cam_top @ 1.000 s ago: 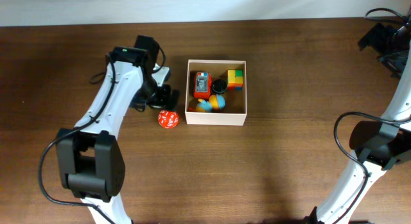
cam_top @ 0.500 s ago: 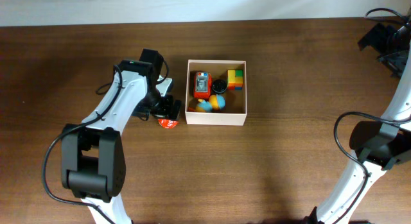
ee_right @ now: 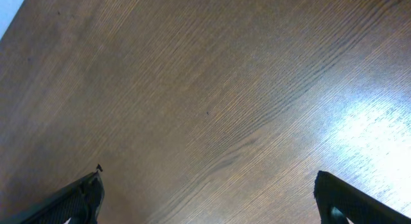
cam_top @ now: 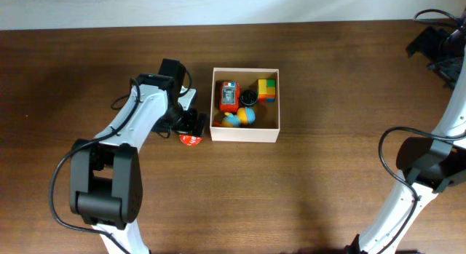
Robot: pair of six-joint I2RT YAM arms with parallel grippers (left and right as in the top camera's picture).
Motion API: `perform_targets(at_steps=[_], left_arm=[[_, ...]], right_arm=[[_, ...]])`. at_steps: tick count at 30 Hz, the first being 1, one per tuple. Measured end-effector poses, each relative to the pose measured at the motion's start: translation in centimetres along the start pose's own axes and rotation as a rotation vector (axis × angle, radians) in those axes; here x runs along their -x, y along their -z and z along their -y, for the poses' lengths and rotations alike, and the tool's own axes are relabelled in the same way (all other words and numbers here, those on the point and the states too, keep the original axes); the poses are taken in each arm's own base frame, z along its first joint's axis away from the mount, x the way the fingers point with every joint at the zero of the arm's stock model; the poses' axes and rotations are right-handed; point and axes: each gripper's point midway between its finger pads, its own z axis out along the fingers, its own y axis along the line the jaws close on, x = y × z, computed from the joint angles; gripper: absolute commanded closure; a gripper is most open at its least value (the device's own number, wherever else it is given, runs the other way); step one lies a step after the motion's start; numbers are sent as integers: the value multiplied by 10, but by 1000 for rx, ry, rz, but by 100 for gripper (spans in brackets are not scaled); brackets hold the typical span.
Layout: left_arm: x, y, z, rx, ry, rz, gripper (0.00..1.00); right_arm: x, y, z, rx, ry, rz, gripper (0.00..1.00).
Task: Pack container
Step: 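Move the left gripper over the red lettered ball left of the box, then lower the left gripper and grasp the red ball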
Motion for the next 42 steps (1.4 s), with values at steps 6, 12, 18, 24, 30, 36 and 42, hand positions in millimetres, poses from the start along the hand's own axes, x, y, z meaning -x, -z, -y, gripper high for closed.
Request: perform_targets(at_steps=[6,12,18,24,30,36,42], left_arm=[[0,0,0,0,2,2,9],[4,-2,0,0,0,19,21],[0,-9,3,-20,2,14,42],[1,-10,4,-23,1,19,58],[6,-10,4,-23,-1,39,60],[8,-8,5,-23,0,43,65],[26,12,6,-18,-6,89,71]], right_arm=[[0,0,0,0,0,0,1],[0,0,0,0,-1,0,1],[0,0,0,0,0,0,1],[0,0,0,0,-2,0,1],[0,0,0,0,-1,0,1],[0,0,0,0,-1,0,1],[0,0,0,0,0,0,1]])
